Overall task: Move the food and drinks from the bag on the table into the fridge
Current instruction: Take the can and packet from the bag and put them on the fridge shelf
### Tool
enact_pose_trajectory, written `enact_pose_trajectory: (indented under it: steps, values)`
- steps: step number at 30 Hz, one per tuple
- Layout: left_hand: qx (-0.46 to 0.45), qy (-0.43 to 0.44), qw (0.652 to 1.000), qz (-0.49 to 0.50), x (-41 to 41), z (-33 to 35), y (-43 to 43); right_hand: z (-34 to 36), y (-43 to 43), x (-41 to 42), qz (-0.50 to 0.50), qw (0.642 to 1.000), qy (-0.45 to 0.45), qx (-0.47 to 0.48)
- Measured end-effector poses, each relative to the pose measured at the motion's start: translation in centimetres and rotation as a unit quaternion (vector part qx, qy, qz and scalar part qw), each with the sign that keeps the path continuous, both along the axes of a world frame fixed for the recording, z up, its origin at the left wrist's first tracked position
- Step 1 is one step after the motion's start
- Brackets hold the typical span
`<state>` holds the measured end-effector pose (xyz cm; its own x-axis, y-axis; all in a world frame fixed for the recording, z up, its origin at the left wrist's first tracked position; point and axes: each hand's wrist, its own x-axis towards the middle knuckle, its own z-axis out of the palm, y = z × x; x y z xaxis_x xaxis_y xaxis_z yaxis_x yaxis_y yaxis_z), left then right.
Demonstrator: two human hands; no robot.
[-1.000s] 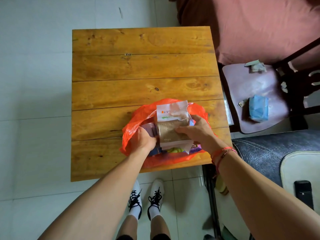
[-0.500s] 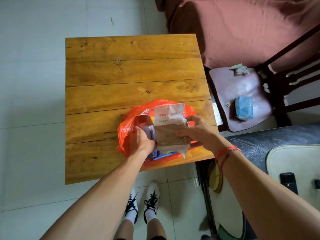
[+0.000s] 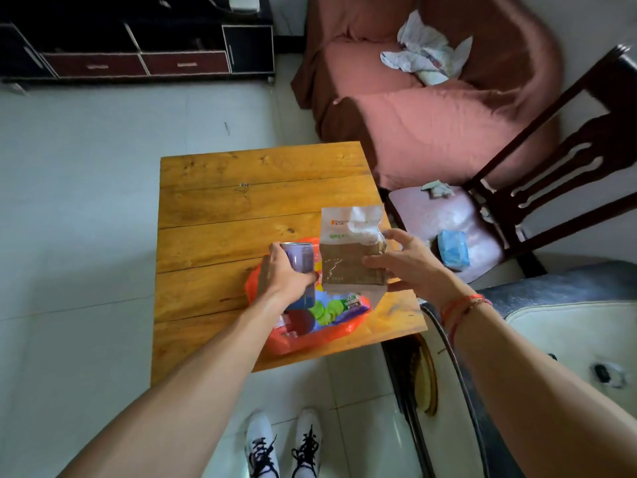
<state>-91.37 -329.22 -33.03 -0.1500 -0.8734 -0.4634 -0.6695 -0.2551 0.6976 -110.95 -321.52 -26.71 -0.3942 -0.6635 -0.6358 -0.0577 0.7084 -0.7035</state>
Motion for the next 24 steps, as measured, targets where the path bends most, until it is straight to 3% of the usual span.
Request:
enact_pose_trajectory:
  steps: [10, 24]
  values:
    - [-0.106, 0.132, 0.985, 0.019, 5.9, 14.9, -2.8, 12.7, -0.4, 2.7, 0.007, 0.983, 0.014, -0.183]
    - [-0.316, 0.261, 0.912, -0.02, 14.6, 36.8, -2.6, 30.3, -2.5, 7.2, 0.078, 0.914, 0.028, -0.396]
